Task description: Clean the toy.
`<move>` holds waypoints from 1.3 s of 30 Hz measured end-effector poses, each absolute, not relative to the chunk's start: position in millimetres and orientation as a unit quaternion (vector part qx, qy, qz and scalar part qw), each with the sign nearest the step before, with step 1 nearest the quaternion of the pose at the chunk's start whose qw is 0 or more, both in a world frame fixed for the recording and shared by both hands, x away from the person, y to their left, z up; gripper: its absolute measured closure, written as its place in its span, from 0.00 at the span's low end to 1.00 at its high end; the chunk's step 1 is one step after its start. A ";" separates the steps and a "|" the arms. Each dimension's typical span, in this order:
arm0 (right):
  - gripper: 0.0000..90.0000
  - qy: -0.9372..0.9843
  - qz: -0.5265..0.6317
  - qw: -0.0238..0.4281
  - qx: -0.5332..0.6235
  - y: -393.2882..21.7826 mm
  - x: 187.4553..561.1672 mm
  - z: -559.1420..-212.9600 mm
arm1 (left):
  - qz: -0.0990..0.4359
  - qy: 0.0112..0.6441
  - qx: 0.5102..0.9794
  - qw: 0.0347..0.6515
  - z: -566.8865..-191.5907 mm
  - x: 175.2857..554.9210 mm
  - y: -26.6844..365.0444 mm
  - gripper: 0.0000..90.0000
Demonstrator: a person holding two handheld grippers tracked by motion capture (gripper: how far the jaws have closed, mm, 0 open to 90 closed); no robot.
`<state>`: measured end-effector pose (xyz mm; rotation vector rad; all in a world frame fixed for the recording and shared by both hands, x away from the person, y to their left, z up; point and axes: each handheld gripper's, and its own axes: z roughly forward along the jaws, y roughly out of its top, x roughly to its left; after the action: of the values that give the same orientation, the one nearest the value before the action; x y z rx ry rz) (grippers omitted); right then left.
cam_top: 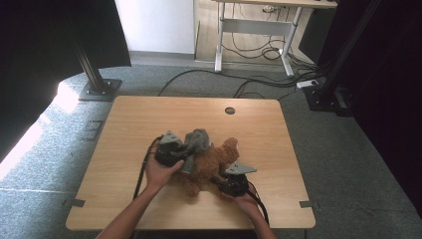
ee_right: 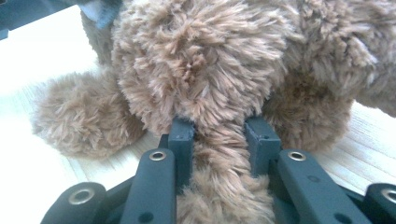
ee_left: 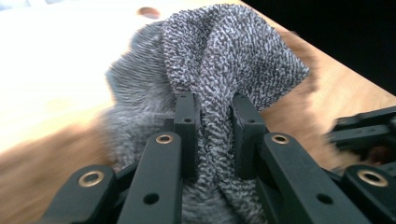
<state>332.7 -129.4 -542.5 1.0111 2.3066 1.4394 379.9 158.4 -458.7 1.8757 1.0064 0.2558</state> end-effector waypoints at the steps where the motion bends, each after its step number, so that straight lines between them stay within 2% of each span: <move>1: 0.77 0.791 0.492 0.120 0.344 -128.9 332.3 -542.6 | 0.098 0.420 0.760 0.487 -459.2 380.1 170.2 0.84; 8: 0.77 0.790 0.492 0.118 0.346 -127.8 330.8 -543.7 | 0.107 0.447 0.737 0.496 -455.3 373.2 217.5 0.84; 14: 0.76 0.789 0.491 0.122 0.348 -127.6 330.3 -544.5 | 0.095 0.450 0.734 0.499 -463.1 366.1 228.3 0.84; 17: 0.73 0.787 0.492 0.118 0.353 -128.1 329.9 -544.2 | 0.090 0.451 0.733 0.501 -467.9 362.4 229.6 0.84; 22: 0.57 0.791 0.494 0.110 0.343 -129.9 329.6 -537.9 | 0.066 0.454 0.725 0.513 -477.5 360.1 234.9 0.84; 26: 0.31 0.804 0.469 0.114 0.348 -127.5 336.7 -534.0 | 0.061 0.451 0.726 0.516 -480.9 358.4 234.8 0.85; 28: 0.25 0.808 0.459 0.113 0.351 -124.2 342.4 -534.8 | 0.060 0.447 0.729 0.515 -482.1 357.0 232.9 0.85; 32: 0.31 0.817 0.443 0.115 0.350 -111.8 345.5 -540.6 | 0.055 0.445 0.724 0.524 -486.4 352.4 230.4 0.85; 36: 0.53 0.822 0.413 0.141 0.365 -103.5 345.0 -545.9 | 0.052 0.445 0.715 0.537 -492.7 352.4 226.3 0.85; 39: 0.62 0.810 0.407 0.170 0.386 -102.1 348.6 -545.6 | 0.056 0.443 0.715 0.538 -494.3 357.5 220.1 0.85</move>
<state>348.6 -102.1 -545.6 1.0966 2.3019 1.1550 357.5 220.1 -494.3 1.7005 1.0538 0.1321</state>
